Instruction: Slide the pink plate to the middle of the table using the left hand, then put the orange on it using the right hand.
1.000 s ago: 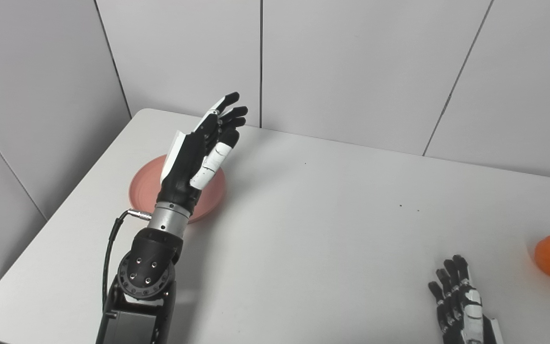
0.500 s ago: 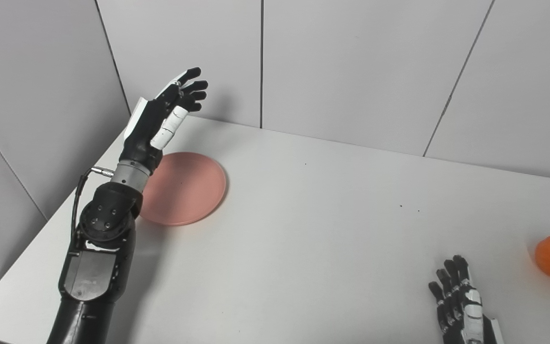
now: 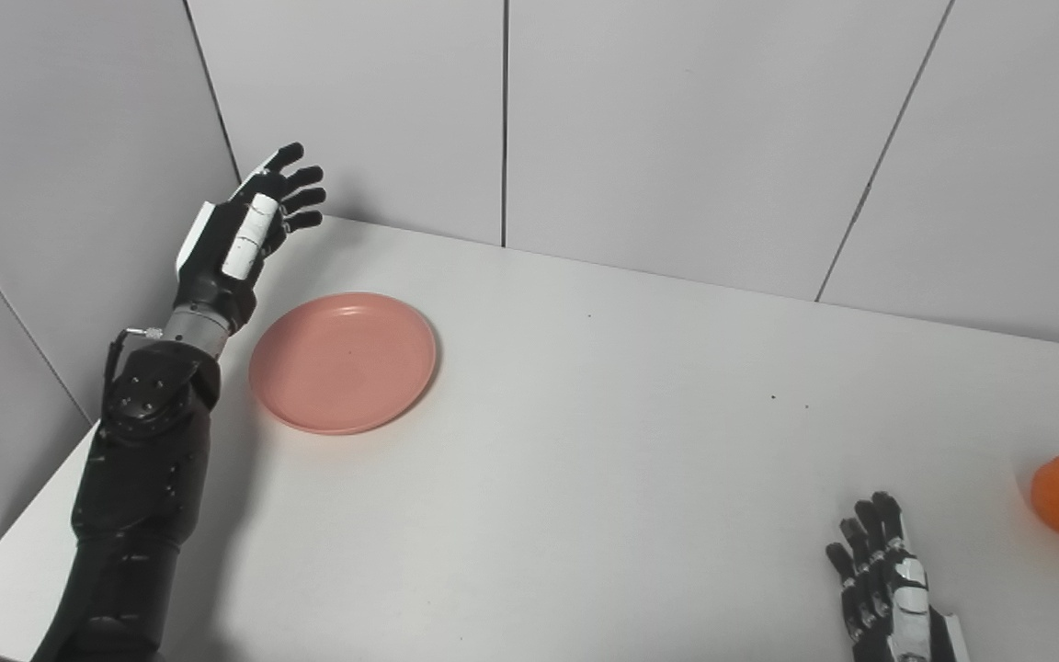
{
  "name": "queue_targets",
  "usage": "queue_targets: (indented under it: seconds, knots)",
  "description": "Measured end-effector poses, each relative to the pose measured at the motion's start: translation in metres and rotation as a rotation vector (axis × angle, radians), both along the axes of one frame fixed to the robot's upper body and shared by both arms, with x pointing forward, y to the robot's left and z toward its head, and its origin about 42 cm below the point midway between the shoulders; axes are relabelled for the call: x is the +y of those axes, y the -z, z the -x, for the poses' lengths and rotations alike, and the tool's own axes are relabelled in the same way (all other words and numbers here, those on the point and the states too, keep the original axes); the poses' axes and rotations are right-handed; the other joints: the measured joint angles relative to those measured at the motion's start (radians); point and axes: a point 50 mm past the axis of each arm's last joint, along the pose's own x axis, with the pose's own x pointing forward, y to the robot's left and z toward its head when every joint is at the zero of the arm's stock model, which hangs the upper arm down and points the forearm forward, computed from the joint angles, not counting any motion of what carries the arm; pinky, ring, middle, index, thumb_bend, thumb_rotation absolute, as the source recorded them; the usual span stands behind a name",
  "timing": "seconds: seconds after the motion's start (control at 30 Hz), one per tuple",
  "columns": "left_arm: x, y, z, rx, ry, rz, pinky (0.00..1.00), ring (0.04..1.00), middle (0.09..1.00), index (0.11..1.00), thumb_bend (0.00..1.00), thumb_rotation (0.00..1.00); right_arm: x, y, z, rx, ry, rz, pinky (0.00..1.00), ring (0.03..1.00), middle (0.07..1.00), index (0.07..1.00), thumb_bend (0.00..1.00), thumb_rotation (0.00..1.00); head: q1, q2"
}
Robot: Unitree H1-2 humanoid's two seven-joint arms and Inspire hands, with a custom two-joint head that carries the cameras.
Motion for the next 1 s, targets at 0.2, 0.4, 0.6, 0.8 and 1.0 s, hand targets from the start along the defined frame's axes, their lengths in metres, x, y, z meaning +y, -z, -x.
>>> queue_targets:
  seconds: [0.2,0.4,0.6,0.8,1.0]
  knots:
    - [0.031,0.018,0.001,0.062,-0.048,0.040,0.85,0.853,0.868,0.916,0.92,0.82,0.000,0.000,0.000,0.000,0.000,0.000,1.00,1.000,1.000,1.000,0.72,1.00,0.002,0.003]
    - [0.045,0.045,0.004,0.117,-0.083,0.104,0.89,0.867,0.857,0.907,0.89,0.81,0.000,0.000,0.000,0.000,0.000,0.001,1.00,1.000,1.000,1.000,0.72,1.00,0.002,0.005]
    - [0.048,0.061,0.004,0.149,-0.092,0.135,0.89,0.900,0.896,0.938,0.87,0.84,0.000,0.000,0.000,0.000,0.000,0.000,1.00,1.000,1.000,1.000,0.73,1.00,-0.002,0.009]
    - [0.047,0.080,0.005,0.184,-0.084,0.191,0.95,0.897,0.911,0.945,0.88,0.85,0.000,0.000,0.000,0.000,0.000,0.002,1.00,1.000,1.000,1.000,0.72,1.00,-0.006,0.012]
    - [0.042,0.090,0.002,0.165,-0.060,0.227,0.88,0.876,0.882,0.908,0.89,0.85,0.001,0.000,0.000,0.000,0.003,0.003,1.00,1.000,1.000,1.000,0.73,1.00,-0.009,0.015]
